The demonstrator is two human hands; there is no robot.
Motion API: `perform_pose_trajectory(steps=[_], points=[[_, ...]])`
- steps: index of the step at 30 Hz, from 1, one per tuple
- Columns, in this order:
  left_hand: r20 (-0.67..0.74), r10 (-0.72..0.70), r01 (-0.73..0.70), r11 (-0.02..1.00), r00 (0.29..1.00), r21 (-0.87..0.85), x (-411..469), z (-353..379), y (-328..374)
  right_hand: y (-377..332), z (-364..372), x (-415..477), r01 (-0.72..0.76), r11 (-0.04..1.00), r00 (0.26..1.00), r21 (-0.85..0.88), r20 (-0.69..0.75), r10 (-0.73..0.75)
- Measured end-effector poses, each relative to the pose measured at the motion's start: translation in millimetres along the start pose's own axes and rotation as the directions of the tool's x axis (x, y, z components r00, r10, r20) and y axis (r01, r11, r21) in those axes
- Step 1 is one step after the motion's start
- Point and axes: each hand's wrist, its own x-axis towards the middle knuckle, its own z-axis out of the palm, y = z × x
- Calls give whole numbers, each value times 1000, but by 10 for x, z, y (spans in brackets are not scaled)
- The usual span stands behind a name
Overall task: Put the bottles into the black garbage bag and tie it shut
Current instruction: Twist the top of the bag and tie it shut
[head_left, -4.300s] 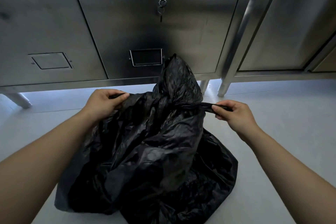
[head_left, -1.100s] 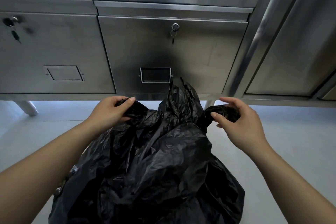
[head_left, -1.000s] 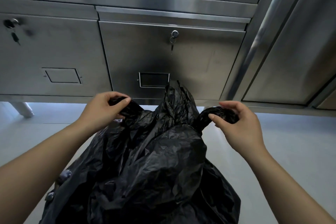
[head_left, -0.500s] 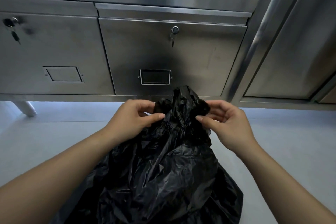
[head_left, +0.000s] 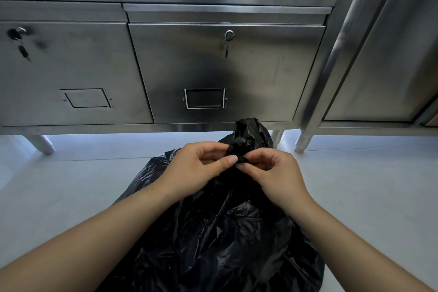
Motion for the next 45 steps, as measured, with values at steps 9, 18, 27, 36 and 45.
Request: perform_pose_trajectory(steps=[9, 18, 27, 36, 45], points=[[-112, -28, 42, 991, 993, 130, 11, 6, -94, 3, -19, 12, 106, 984, 994, -142, 20, -104], [-154, -32, 48, 993, 988, 104, -16, -36, -189, 109, 66, -26, 89, 995, 991, -41, 107, -84], [-186, 35, 42, 917, 982, 396, -62, -46, -374, 169, 78, -29, 92, 996, 992, -1, 82, -92], [-99, -199, 219, 795, 975, 566, -174, -5, -575, 292, 29, -4, -2, 997, 999, -83, -37, -1], [41, -102, 78, 916, 994, 393, -175, 38, -745, 385, -143, -24, 7, 982, 994, -187, -108, -28]])
